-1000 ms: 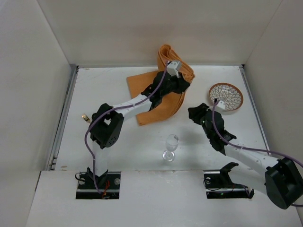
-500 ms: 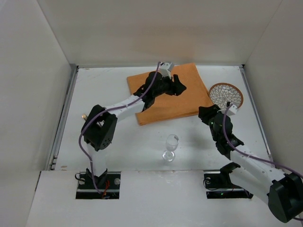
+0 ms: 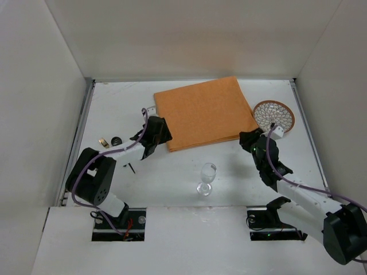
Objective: Set the dinner table for one person
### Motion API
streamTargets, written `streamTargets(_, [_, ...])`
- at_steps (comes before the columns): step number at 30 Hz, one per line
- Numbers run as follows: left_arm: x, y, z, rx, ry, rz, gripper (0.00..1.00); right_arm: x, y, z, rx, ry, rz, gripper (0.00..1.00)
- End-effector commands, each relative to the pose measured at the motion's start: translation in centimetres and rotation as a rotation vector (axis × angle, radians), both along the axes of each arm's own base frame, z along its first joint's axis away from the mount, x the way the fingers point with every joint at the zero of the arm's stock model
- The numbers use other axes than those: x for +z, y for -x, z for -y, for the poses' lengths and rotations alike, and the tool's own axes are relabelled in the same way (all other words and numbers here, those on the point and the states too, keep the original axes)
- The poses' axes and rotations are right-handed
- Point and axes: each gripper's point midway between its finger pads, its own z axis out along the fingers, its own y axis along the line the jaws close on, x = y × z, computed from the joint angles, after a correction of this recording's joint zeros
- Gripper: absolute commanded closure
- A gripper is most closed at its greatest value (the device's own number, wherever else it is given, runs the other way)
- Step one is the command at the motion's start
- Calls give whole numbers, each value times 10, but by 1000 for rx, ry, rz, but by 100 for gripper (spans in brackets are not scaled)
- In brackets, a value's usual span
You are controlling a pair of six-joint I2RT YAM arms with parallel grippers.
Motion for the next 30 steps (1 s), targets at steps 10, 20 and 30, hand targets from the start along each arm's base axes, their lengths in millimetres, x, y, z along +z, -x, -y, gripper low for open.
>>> streamTargets(10, [-48,24,-3,7,83,-130,76,16,-11,-31,97,14,49,67])
streamTargets(20, [-50,-39,-41,209,114,-78,95,14,-11,-30,99,20,45,65])
streamTargets(30, [-52,-44,-78,336,67,-70,97,16,-11,-23,85,20,53,60])
